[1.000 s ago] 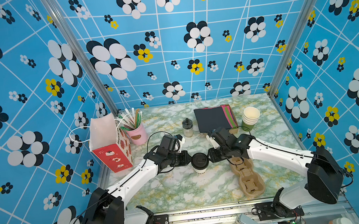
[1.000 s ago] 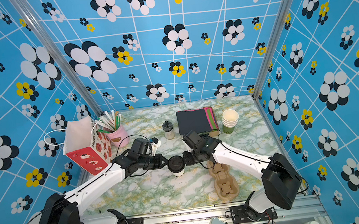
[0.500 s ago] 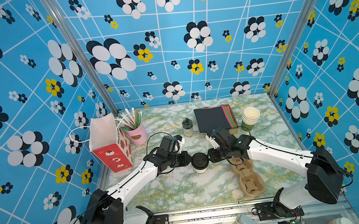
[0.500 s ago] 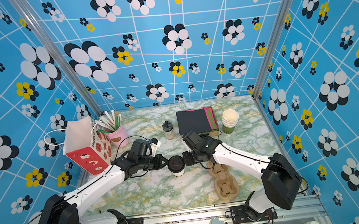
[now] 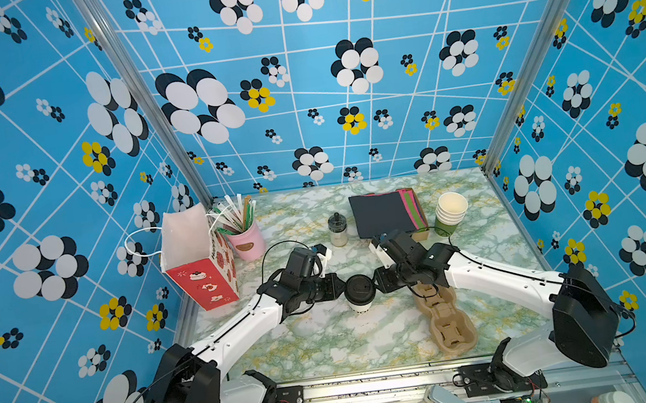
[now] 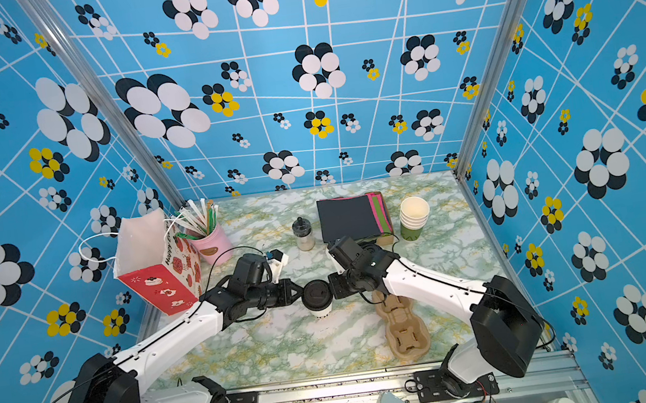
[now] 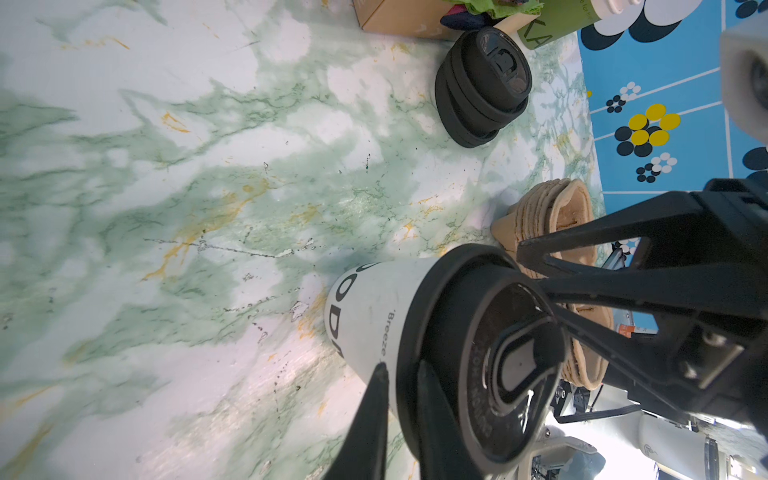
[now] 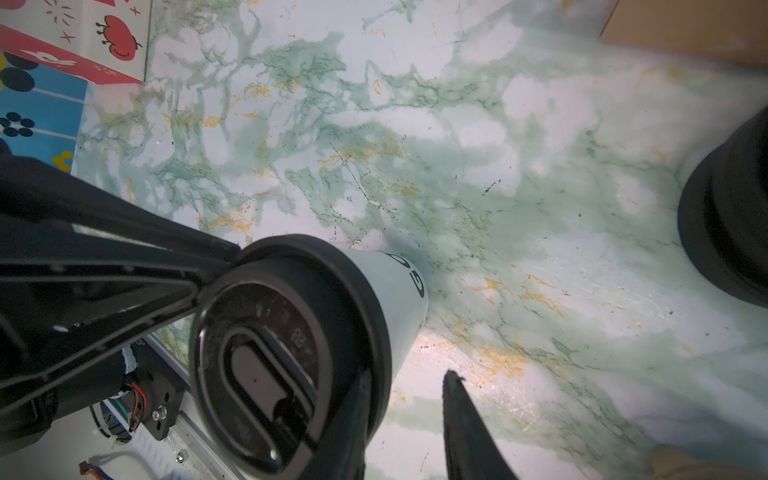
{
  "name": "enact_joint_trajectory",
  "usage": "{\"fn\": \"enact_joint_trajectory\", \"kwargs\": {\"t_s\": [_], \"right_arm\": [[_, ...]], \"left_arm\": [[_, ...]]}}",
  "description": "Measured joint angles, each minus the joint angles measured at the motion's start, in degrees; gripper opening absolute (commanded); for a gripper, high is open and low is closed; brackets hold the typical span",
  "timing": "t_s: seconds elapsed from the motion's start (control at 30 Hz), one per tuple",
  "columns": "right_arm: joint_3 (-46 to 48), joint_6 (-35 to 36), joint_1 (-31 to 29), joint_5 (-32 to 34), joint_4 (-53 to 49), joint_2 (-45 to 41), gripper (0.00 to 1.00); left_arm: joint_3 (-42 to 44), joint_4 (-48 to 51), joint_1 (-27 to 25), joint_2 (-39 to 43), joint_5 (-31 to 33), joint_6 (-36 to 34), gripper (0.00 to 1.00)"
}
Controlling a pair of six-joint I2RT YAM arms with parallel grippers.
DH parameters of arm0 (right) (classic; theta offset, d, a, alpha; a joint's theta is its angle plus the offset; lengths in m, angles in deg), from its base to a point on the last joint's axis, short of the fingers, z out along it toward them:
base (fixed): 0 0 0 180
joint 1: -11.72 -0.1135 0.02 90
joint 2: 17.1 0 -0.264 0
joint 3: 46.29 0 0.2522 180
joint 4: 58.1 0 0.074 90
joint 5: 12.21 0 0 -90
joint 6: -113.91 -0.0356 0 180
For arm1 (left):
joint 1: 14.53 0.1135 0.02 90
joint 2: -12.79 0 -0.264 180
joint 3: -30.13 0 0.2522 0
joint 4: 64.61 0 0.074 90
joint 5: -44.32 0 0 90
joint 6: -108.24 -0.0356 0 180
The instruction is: Pack the takeout coffee
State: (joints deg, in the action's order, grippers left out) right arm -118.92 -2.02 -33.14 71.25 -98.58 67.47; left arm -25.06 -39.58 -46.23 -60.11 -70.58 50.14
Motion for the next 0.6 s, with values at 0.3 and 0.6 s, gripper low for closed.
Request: {"fn": "enact_joint_trajectory", "kwargs": {"t_s": [0.3, 0.6], "right_arm": [[-0.52, 1.62, 0.00, 0.85, -0.55, 0.00, 0.32], [-3.54, 3.87, 0.00, 2.60, -4.39, 0.57, 0.33]], "left_arm": [[-1.66, 3.08, -0.50, -0.52, 0.26, -0.20, 0.17], [-2.60, 4.83, -1.01, -0.55, 1.36, -1.46, 0.17]]}}
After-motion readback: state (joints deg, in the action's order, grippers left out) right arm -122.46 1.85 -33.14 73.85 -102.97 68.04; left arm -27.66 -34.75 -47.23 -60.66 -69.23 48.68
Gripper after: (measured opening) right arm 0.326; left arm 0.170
